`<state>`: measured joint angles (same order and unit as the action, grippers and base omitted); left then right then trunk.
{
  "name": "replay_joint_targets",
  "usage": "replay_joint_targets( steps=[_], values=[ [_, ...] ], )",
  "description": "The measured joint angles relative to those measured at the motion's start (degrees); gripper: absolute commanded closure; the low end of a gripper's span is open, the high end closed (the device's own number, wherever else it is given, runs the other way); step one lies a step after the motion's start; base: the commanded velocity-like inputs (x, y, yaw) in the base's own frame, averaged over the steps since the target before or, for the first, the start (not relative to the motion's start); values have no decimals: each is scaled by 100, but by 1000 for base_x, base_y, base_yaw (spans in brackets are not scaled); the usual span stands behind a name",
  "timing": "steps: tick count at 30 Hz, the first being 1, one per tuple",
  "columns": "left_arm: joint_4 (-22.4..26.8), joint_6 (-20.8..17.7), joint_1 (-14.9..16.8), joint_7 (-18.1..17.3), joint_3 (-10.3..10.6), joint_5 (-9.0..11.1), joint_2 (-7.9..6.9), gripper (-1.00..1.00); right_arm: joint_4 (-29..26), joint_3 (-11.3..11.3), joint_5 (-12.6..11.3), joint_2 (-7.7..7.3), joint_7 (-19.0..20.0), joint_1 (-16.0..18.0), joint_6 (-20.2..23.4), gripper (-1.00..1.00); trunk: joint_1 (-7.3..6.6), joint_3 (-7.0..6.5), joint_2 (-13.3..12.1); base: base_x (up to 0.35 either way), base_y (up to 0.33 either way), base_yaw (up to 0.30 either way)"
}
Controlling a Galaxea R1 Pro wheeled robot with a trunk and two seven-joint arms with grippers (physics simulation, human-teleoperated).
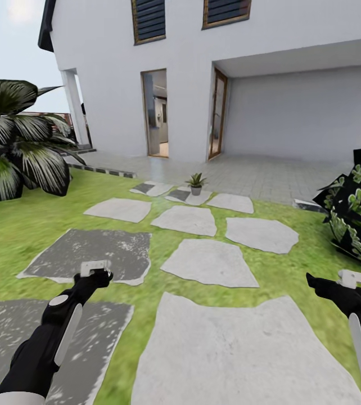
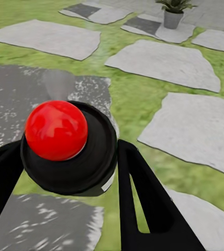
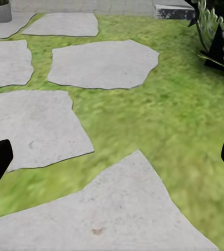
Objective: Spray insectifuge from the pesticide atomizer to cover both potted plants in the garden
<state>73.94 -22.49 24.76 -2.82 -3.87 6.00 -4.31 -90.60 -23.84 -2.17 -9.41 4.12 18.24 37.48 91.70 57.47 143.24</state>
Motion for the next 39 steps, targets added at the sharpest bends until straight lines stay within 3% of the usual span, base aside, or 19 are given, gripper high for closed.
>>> replay_joint_targets(
  steps=[39],
  values=[
    [0, 0, 0, 1, 0, 0, 0, 100, 5, 1, 0, 0, 0, 0, -7, -100, 0, -59, 0, 330, 0, -18]
  ],
)
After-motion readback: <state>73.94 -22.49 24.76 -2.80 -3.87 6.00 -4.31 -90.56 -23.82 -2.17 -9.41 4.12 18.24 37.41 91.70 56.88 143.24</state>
